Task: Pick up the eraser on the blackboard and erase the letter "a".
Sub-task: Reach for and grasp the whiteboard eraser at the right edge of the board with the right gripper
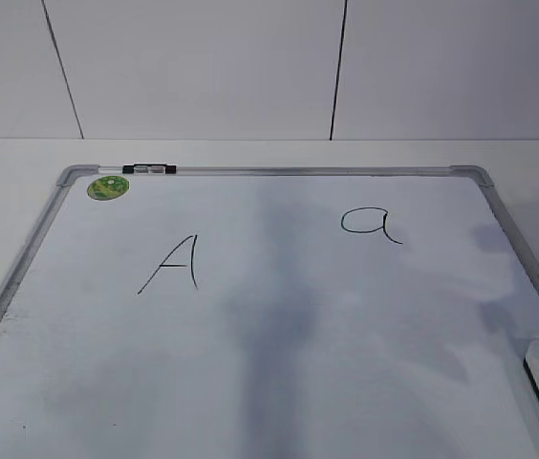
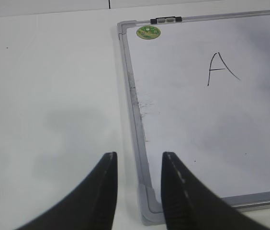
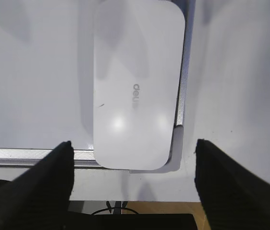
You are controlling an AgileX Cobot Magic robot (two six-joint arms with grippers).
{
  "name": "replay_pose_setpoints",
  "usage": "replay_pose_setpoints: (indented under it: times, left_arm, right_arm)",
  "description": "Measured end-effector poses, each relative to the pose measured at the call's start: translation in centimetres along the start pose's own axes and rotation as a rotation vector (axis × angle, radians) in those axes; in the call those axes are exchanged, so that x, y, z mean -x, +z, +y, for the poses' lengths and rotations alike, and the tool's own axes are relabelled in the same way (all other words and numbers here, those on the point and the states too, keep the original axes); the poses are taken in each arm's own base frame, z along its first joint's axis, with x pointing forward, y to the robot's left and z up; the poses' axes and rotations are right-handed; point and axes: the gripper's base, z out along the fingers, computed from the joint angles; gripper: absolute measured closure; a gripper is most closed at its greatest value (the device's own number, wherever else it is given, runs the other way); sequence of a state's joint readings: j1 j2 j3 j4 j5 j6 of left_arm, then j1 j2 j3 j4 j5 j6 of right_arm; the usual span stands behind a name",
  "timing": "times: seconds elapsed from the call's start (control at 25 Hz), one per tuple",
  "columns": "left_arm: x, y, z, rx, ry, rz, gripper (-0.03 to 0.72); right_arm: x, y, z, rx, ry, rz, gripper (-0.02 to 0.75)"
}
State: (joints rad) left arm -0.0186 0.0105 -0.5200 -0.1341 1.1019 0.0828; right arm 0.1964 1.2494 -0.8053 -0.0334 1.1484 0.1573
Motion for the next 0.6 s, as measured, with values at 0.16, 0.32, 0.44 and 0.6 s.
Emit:
replay_pose_setpoints:
  times: [0.16,0.32,0.44,0.6]
  left_arm:
    - [0.0,0.0,0.0,0.0,0.0,0.0,0.453]
    - [0.0,0.0,0.0,0.0,0.0,0.0,0.453]
    - [0.0,0.0,0.0,0.0,0.0,0.0,0.453]
    - [0.0,0.0,0.0,0.0,0.0,0.0,0.453]
  right_arm:
    - [0.5,0.7,0.1,-0.003,-0.014,0.025,0.102]
    - [0.8,1.0,0.1,-0.002,-0.025,0.015,0.102]
    - [0.9,1.1,0.2,0.0,-0.029,0.003,0.102]
    - [0.3,2.1,0.0,0.01,-0.015,0.019,0.101]
